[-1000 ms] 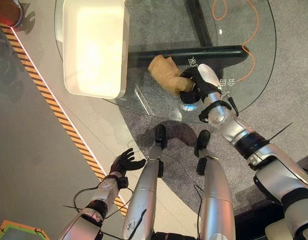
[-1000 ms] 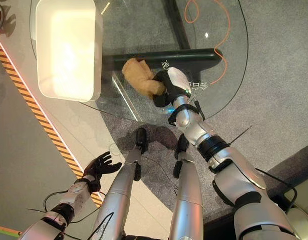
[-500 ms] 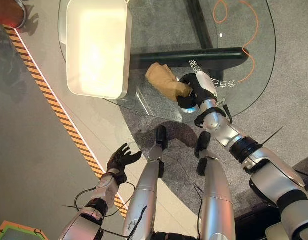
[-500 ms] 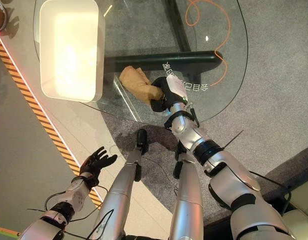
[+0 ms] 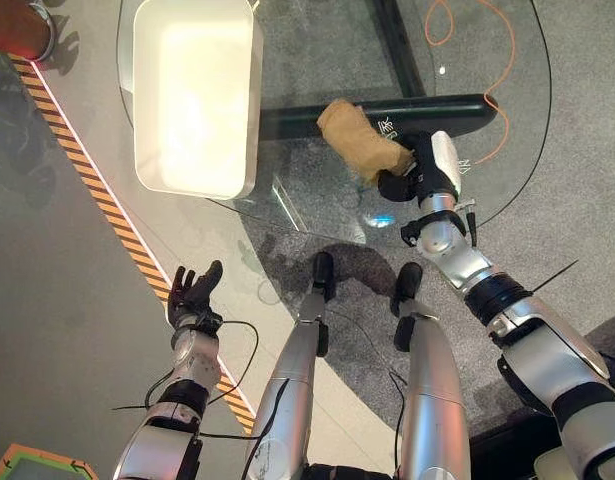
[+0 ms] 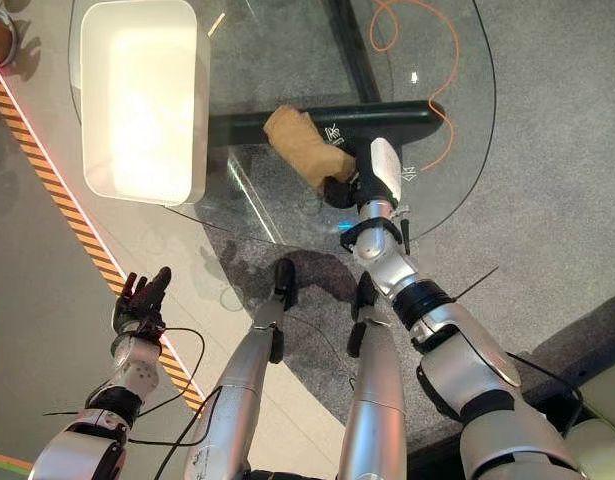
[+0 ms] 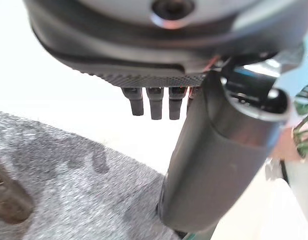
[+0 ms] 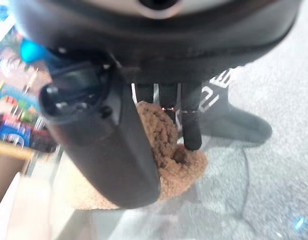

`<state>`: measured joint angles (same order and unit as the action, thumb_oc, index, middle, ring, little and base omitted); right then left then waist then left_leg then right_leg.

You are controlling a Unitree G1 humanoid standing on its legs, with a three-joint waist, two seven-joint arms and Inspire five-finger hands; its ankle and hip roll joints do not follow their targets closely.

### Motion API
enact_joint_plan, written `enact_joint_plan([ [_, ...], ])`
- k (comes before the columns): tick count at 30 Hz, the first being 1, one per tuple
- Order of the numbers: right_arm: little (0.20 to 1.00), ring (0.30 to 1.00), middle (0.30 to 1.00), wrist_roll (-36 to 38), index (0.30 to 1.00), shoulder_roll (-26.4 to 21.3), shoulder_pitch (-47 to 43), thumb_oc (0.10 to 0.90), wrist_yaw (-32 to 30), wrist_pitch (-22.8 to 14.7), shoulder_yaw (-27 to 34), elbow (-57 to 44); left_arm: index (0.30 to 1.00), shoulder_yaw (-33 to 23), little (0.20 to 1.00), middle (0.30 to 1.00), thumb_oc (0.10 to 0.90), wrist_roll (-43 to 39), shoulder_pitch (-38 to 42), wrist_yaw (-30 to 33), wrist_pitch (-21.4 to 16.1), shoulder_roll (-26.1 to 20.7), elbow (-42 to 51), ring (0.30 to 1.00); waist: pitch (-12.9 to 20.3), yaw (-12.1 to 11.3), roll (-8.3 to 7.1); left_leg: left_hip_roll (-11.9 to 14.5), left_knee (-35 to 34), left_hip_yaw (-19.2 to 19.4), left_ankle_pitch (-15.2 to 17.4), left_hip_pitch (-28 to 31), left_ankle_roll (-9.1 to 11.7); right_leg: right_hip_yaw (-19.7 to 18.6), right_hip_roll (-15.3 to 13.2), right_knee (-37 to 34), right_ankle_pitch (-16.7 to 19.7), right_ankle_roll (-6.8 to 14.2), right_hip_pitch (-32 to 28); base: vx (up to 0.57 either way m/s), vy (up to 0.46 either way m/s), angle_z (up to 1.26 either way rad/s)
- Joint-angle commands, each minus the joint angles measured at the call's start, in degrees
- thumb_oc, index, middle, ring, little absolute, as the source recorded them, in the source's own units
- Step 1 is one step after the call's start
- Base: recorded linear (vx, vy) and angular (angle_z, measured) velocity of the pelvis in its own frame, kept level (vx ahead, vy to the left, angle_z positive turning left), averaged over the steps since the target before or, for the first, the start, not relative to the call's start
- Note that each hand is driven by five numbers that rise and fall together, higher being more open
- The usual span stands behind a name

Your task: Wipe the table with a cloth and put it in the basket.

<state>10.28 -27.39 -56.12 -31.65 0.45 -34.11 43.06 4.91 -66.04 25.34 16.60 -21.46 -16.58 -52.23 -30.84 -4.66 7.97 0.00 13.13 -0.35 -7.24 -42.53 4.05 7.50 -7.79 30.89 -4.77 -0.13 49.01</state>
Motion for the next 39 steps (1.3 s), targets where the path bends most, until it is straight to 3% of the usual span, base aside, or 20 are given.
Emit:
enact_joint_plan([
  [1, 0.200, 0.300, 0.300, -0.32, 0.300, -2.35, -2.26, 0.100, -5.87, -7.62, 3.58, -11.07, 0.900, -6.06, 0.900, 0.900, 0.800, 2.53, 0.33, 9.20, -10.05, -4.42, -0.43, 0.900, 1.05, 0.74, 0.61, -2.67, 4.32, 3.94, 5.25, 0.22, -2.31, 2.21, 3.14, -2.71, -0.71, 0.25, -1.12, -0.01, -0.026, -0.04],
  [6, 0.200, 0.300, 0.300, -0.96, 0.300, -1.87, -0.68, 0.100, -6.65, -7.56, 4.84, -16.01, 0.900, -8.27, 0.900, 0.900, 0.800, 9.04, 1.36, 18.48, -15.70, -5.72, 2.11, 0.900, 1.05, 0.93, 0.01, -2.63, 4.33, 3.51, 5.31, 0.12, -2.19, 1.84, 3.49, -2.64, -1.00, 0.19, -1.19, 0.00, -0.013, -0.01],
  [10, 0.200, 0.300, 0.300, -2.48, 0.300, -1.34, 1.17, 0.100, -6.02, -7.23, 5.84, -21.50, 0.900, -9.52, 0.900, 0.900, 0.800, 19.47, 1.88, 26.31, -20.81, -6.94, 8.50, 0.900, 1.05, 0.91, -0.55, -2.72, 4.35, 3.16, 5.35, -0.11, -2.21, 1.51, 3.93, -2.95, -1.04, 0.05, -1.27, -0.01, -0.044, -0.01],
  [14, 0.200, 0.300, 0.300, -4.26, 0.300, -0.79, 3.71, 0.100, -5.50, -7.15, 7.77, -27.61, 0.900, -9.97, 0.900, 0.900, 0.800, 26.27, 1.33, 26.94, -22.82, -6.61, 17.84, 0.900, 1.05, 0.79, -0.94, -2.90, 4.67, 2.59, 5.58, -0.50, -2.36, 1.17, 4.30, -2.87, -1.03, 0.09, -1.11, 0.00, -0.036, -0.02],
  [19, 0.200, 0.300, 0.300, -8.21, 0.300, 0.94, 7.57, 0.100, -4.54, -8.44, 11.12, -34.34, 0.900, -10.04, 0.900, 0.900, 0.800, 32.40, 1.12, 23.21, -23.55, -4.94, 28.83, 0.900, 1.05, 0.66, -1.53, -2.85, 4.80, 2.56, 5.69, -1.16, -2.61, 1.11, 4.62, -3.03, -0.91, 0.36, -1.00, 0.00, -0.056, -0.01],
  [25, 0.200, 0.300, 0.300, -11.18, 0.300, 2.55, 9.91, 0.100, -1.95, -10.45, 14.22, -41.90, 0.900, -6.89, 0.900, 0.900, 0.800, 31.72, 3.30, 15.11, -17.70, -4.69, 45.34, 0.900, 1.05, 1.43, -2.67, -2.81, 5.53, 2.44, 5.88, -2.41, -3.05, 0.68, 5.36, -2.71, -0.29, 0.66, -0.16, 0.00, -0.048, 0.00],
  [29, 0.200, 0.300, 0.300, -12.04, 0.300, 3.24, 10.81, 0.100, -0.48, -12.18, 15.32, -44.75, 0.900, -4.43, 0.900, 0.900, 0.800, 28.38, 5.24, 8.43, -13.84, -3.55, 51.03, 0.900, 1.05, 2.00, -3.14, -2.79, 5.79, 2.63, 5.86, -2.61, -3.18, 0.57, 5.52, -2.50, -0.04, 0.91, -0.16, 0.00, 0.000, 0.00],
  [35, 0.200, 0.300, 0.300, -11.85, 0.300, 3.73, 10.53, 0.100, 2.31, -13.52, 15.78, -47.89, 0.900, -1.62, 0.900, 0.900, 0.800, 17.49, 9.91, -2.16, -7.48, -2.41, 50.96, 0.900, 1.05, 3.68, -3.59, -2.58, 5.77, 3.20, 5.69, -2.45, -3.13, -0.11, 5.87, -2.77, 0.40, 1.37, -0.36, 0.00, 0.017, -0.03],
  [39, 0.200, 0.300, 0.300, -12.15, 0.300, 4.06, 10.17, 0.100, 3.74, -13.74, 15.57, -49.94, 0.900, 0.37, 0.900, 0.900, 0.800, 12.69, 12.09, -5.79, -5.48, -1.49, 50.97, 0.900, 1.05, 4.63, -3.70, -2.39, 5.48, 3.73, 5.65, -2.21, -3.13, -0.58, 6.07, -3.27, 0.63, 1.58, -0.53, 0.00, 0.028, -0.01],
])
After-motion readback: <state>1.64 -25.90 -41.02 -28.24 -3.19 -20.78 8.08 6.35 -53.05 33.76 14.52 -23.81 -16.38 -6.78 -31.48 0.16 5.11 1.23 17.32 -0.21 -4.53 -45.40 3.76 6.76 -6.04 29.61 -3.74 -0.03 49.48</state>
